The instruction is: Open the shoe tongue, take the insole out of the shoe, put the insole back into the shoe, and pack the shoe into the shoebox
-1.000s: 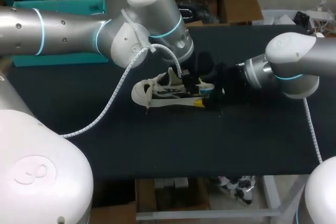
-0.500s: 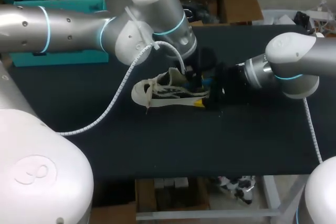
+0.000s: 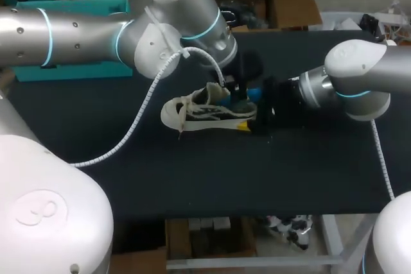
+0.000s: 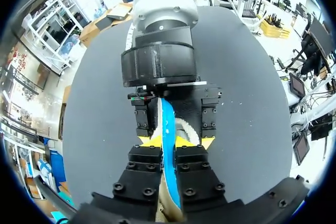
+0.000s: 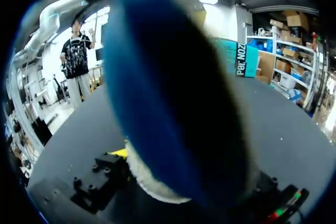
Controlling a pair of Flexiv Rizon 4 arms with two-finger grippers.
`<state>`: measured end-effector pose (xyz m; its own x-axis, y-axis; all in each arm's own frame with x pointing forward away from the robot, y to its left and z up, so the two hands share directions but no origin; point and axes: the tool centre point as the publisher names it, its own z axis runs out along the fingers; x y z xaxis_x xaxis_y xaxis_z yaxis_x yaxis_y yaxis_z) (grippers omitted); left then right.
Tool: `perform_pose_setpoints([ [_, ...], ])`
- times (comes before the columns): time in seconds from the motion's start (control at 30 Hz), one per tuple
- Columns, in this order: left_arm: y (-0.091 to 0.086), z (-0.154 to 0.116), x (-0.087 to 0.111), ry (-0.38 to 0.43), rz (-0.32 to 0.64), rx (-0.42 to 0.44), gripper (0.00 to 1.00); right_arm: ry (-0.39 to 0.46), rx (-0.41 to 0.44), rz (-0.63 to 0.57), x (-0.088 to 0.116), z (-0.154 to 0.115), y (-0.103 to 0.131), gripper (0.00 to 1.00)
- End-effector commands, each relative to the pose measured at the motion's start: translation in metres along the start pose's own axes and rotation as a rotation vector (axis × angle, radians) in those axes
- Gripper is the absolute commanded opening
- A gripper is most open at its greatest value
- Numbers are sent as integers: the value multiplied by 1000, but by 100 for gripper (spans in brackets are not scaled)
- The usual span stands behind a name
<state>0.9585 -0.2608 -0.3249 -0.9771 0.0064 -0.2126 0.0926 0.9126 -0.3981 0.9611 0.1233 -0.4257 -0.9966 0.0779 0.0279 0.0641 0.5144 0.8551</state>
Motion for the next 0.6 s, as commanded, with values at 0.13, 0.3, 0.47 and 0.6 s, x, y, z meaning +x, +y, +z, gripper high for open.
perform_pose_setpoints([
  [0.13,-11,-40,11,-2,16,145,0,1,-2,-1,1,1,-1,0],
  [0.3,-26,-63,19,38,40,271,0,-10,2,0,1,-5,-1,0],
  [0.47,-44,-81,28,73,57,385,0,-21,29,13,3,-17,-2,100],
  [0.6,-58,-93,28,118,74,465,0,-36,55,22,7,-33,-4,100],
])
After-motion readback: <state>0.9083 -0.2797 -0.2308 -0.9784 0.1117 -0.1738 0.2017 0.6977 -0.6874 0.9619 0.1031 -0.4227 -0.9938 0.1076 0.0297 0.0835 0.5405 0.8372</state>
